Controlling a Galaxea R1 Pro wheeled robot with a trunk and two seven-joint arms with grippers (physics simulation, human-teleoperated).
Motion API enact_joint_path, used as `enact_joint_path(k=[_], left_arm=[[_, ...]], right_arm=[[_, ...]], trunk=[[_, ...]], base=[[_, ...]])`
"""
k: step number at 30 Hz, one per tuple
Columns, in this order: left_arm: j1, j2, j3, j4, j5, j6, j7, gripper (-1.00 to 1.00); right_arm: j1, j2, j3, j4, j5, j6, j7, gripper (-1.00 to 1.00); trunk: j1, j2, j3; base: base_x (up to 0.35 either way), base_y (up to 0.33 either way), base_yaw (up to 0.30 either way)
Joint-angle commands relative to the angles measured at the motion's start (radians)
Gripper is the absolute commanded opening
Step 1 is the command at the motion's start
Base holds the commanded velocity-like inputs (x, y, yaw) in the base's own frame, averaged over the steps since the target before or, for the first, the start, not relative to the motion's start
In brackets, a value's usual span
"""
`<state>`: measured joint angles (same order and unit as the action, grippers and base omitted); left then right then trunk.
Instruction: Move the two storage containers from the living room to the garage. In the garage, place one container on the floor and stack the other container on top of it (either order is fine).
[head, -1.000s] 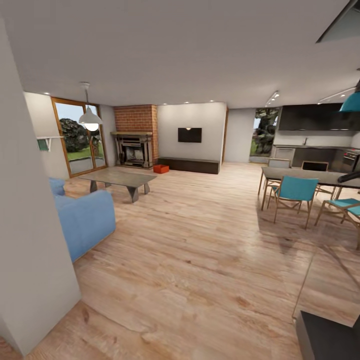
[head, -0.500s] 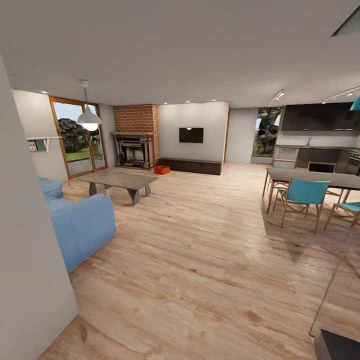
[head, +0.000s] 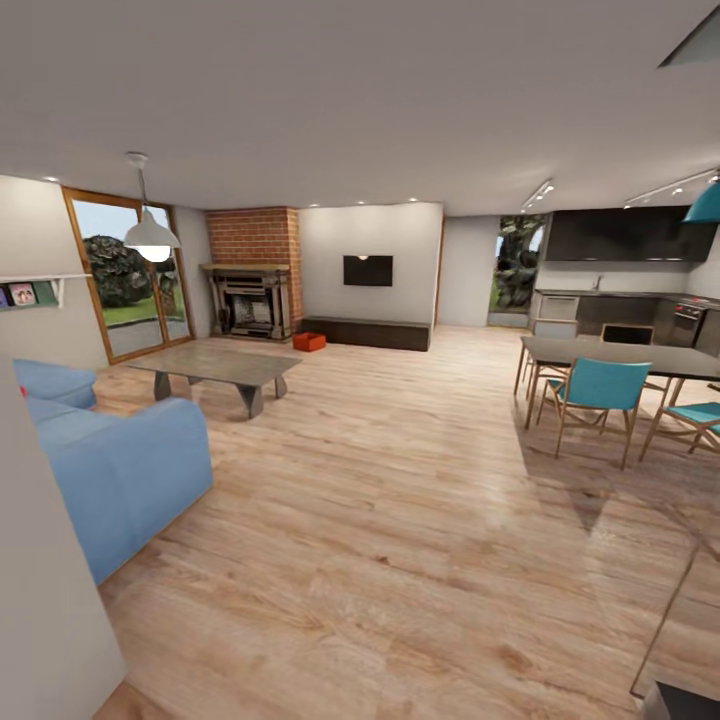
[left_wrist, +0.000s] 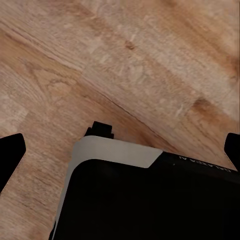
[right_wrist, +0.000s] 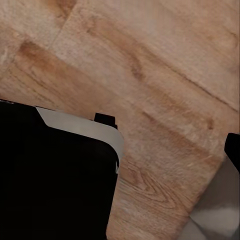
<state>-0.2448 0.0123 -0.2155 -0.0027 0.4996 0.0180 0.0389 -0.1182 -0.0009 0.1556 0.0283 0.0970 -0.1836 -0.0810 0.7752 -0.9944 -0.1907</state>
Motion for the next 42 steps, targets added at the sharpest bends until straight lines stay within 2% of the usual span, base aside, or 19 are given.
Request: enact_joint_path(k=[1,22,34,42], left_arm=[[-0.001,0.000,-0.009,0.000,0.008,0.002,0.002,1.00],[-0.001,0.000,-0.009,0.000,0.007,0.008,0.002,1.00],[-0.001,0.001,-0.009,0.000,0.008,0.008,0.002,1.00],[-0.001,0.002,-0.009,0.000,0.009,0.005,0.003,1.00]], right_arm=[[-0.001,0.000,0.004,0.004,0.011,-0.004,-0.006,1.00],[-0.001,0.001,0.003,0.003,0.011,-0.005,-0.006,1.00],[-0.001,0.005,0.002,0.003,0.010,-0.005,-0.006,1.00],[-0.001,0.005,0.001,0.003,0.010,-0.005,-0.008,1.00]], trunk=[[0.001,-0.001,-0.001],[0.001,-0.001,-0.001],[0.001,-0.001,-0.001],[0.001,-0.001,-0.001]], base=[[0.323,0.087,-0.001],[0.323,0.019,-0.003],[0.323,0.000,-0.194],[0.323,0.000,-0.052]])
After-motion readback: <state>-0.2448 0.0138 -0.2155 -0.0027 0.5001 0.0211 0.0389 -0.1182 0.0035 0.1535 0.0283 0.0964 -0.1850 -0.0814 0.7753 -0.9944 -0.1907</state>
